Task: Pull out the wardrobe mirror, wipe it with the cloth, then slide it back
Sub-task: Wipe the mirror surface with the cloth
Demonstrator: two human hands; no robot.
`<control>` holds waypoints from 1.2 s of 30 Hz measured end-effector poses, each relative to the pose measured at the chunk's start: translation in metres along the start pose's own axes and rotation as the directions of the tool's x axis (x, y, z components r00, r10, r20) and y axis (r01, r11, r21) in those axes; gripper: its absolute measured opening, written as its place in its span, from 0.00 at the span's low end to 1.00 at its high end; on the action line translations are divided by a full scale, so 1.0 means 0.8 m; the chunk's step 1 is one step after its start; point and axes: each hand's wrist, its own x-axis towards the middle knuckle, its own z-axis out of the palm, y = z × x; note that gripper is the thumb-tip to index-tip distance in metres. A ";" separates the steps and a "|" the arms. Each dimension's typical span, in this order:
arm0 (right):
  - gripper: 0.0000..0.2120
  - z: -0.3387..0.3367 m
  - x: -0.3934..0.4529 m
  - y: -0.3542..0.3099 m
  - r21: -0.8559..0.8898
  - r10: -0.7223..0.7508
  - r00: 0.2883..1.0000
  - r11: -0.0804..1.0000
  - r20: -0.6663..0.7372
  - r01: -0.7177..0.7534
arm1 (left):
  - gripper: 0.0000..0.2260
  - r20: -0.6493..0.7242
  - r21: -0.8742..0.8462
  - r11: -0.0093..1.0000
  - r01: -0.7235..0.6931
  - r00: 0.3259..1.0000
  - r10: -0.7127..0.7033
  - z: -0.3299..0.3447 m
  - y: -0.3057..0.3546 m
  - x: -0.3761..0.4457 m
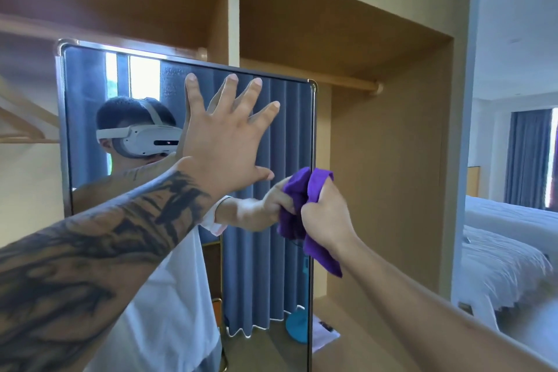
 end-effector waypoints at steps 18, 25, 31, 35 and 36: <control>0.19 -0.001 0.047 -0.036 -0.047 -0.116 0.981 0.993 -0.153 0.110 | 0.52 0.006 -0.059 0.998 0.025 1.000 -0.025 -0.001 0.002 -0.002; 0.21 0.007 0.005 0.011 -0.094 -0.073 0.997 0.993 -0.037 0.069 | 0.54 0.064 -0.076 0.996 0.046 0.997 -0.041 -0.010 0.004 -0.001; 0.18 -0.032 0.084 -0.093 -0.110 -0.146 0.986 0.984 -0.081 0.137 | 0.51 0.046 -0.089 0.995 0.038 0.998 -0.034 -0.009 0.003 -0.003; 0.20 -0.038 0.110 -0.126 -0.119 -0.165 0.974 0.982 -0.153 0.148 | 0.50 0.040 -0.092 0.995 0.050 0.998 -0.046 -0.005 0.005 -0.002; 0.21 -0.033 0.105 -0.119 -0.127 -0.170 0.970 0.981 -0.171 0.149 | 0.50 0.039 -0.094 0.994 0.050 0.998 -0.046 -0.006 0.005 -0.002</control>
